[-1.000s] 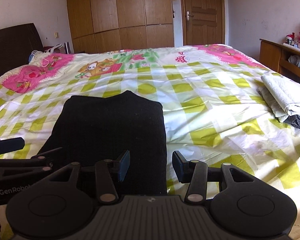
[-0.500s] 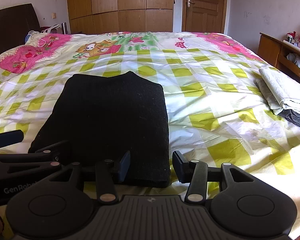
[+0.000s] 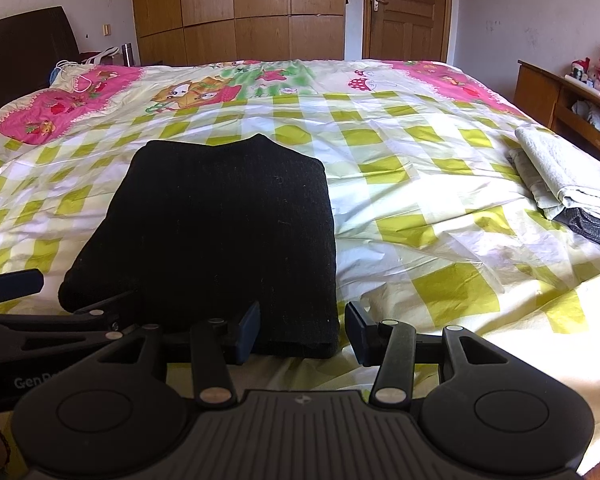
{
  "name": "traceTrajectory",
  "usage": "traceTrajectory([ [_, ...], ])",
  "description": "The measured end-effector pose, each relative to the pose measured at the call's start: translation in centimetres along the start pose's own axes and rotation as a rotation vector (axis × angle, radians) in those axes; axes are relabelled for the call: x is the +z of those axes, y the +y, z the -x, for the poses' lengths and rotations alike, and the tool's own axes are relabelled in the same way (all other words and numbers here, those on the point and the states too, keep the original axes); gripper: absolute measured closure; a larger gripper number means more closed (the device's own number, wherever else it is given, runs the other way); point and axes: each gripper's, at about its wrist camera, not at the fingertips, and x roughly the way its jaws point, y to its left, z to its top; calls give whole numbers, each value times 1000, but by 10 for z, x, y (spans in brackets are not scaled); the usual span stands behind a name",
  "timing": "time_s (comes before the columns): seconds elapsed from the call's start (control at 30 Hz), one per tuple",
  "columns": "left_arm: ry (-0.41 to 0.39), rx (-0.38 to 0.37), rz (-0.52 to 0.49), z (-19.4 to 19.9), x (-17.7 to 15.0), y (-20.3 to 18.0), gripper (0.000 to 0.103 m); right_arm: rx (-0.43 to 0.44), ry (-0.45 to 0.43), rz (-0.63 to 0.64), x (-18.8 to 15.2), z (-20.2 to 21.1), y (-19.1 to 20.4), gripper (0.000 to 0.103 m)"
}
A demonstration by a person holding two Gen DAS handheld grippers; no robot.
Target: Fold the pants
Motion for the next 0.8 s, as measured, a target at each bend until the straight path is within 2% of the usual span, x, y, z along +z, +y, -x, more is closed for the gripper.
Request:
traceTrajectory([
  [0.27, 71, -33, 46, -6, -2, 9, 3, 5, 29, 15, -3, 4, 0, 44],
  [0.43, 129, -19, 8, -11, -6, 2, 3, -3, 83, 21, -5, 3, 3, 44],
  [0.53, 150, -4, -11, -11, -6, -1, 3, -6, 102, 16, -7, 3, 3, 44],
  [0.8, 172, -24, 36, -11, -6, 6, 3, -12, 112, 29, -9, 4, 6, 44],
])
